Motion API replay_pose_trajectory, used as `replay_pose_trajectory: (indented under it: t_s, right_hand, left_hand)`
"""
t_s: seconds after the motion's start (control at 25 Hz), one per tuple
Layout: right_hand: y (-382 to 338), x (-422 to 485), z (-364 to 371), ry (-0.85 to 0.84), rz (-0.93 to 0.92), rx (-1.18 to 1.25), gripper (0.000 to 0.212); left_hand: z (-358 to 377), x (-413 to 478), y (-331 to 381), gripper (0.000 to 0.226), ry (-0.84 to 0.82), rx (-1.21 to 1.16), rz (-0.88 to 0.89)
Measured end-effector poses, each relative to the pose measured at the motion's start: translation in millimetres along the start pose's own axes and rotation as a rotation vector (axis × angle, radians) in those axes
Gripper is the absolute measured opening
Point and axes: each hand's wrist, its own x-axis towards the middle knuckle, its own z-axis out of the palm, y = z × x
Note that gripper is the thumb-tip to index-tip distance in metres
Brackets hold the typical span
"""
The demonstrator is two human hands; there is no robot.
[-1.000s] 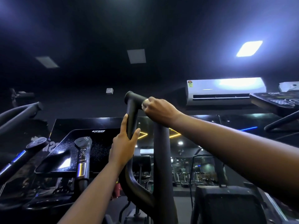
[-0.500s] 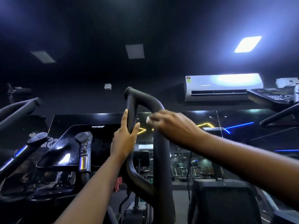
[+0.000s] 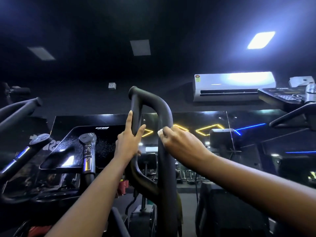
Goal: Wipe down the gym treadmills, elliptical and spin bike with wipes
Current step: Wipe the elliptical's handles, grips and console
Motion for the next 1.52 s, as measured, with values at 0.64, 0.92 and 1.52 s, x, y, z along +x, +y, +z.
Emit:
replay_pose_trajectory:
  t_s: [0.64,0.92,1.52]
  right_hand:
    - [0.7,-11.3,36.2,0.245,0.63,0.785,0.039]
    - [-61.8,-80.4,1.6,0.189,0.595,0.767,0.045]
    - [-21.6,3.1,-13.4,-0.267,0.173,0.226,0.035]
  left_hand:
    - [4.1,-31.2,-10.2,0.066,0.063,-0.059,-0.016]
    - [2.9,-53.9,-8.1,0.068,0.057,-0.211,-0.079]
    - [5.3,-59.9,-16.6,0.069,0.051,-0.146,-0.021]
